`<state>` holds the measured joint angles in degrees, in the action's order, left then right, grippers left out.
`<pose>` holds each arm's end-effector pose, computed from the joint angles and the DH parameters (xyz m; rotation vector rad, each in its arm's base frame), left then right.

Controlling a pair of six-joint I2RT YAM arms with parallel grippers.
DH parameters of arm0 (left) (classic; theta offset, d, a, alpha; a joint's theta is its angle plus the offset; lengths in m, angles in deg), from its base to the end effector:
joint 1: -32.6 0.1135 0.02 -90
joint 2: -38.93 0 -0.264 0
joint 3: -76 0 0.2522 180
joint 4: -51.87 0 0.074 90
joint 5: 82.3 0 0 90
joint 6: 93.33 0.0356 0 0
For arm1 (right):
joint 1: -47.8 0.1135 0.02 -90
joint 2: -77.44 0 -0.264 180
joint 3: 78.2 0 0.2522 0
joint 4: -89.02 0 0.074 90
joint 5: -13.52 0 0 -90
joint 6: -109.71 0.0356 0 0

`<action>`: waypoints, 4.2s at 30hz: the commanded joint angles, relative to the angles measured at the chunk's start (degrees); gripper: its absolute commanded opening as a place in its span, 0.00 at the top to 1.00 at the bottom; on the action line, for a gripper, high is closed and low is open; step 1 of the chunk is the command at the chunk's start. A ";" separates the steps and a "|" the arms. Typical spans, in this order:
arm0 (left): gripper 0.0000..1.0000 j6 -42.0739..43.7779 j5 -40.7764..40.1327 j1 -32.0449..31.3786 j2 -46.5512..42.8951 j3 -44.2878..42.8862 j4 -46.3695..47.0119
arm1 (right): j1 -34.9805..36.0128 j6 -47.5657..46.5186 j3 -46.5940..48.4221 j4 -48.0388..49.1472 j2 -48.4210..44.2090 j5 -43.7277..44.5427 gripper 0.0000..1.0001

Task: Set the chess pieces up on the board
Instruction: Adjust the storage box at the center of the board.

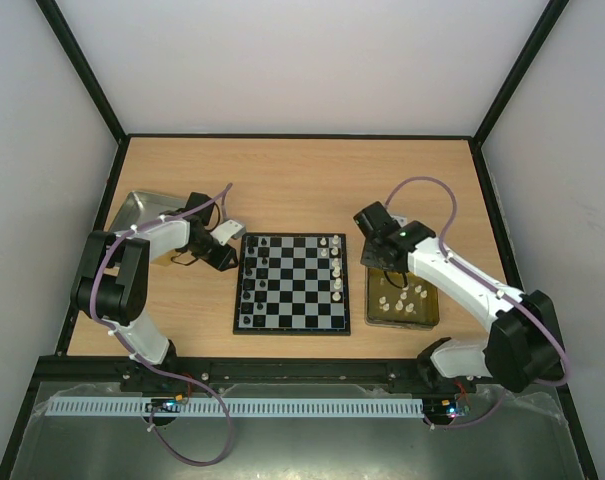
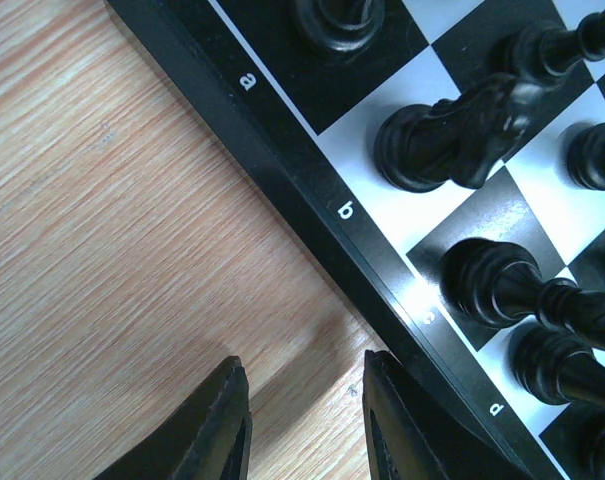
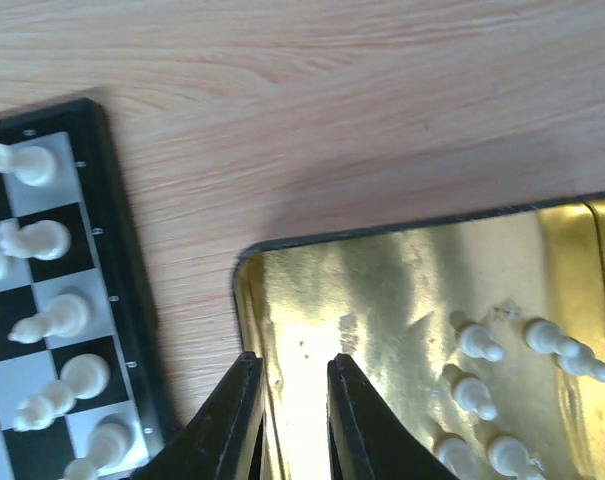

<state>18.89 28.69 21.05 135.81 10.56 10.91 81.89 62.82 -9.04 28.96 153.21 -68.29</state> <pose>0.2906 -0.0724 0.1418 0.8794 2.6239 -0.4704 0.2090 0.1353 0.2401 0.2548 2.7172 0.1988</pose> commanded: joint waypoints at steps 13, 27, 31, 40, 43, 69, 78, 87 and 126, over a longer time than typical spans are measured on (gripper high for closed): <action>0.67 -0.16 -1.71 0.13 1.56 2.19 -1.45 | -3.41 1.44 -3.19 2.91 1.06 -7.51 0.82; 0.67 0.11 -1.83 0.16 1.64 2.37 -1.19 | -3.45 -3.88 -2.05 5.34 9.09 -10.78 0.81; 0.67 0.11 -1.83 0.14 1.73 2.30 -1.10 | -3.46 -5.67 -0.69 4.65 10.52 -9.33 0.87; 0.67 0.28 -1.75 0.13 1.90 2.32 -1.10 | -3.36 -10.72 2.59 2.54 12.53 -7.39 0.95; 0.67 0.33 -1.70 0.13 1.97 2.20 -1.10 | -3.17 -12.49 3.85 1.58 13.13 -6.43 0.97; 0.67 0.63 -0.44 0.15 1.76 2.01 -1.02 | -13.11 9.50 2.09 0.56 3.37 -13.45 0.45; 0.67 0.73 0.00 0.13 1.66 2.09 -0.84 | -13.47 17.89 -1.72 3.58 4.57 -19.91 0.45; 0.67 0.72 0.07 0.17 1.42 2.29 -0.84 | -14.38 22.54 0.81 4.89 7.20 -15.79 0.46; 0.67 0.90 -0.01 0.57 2.51 2.06 -0.65 | -15.94 9.41 3.16 6.70 16.49 -14.32 0.83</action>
<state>19.42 29.78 21.45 135.68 10.99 11.63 65.34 74.89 -5.98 37.85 168.90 -84.34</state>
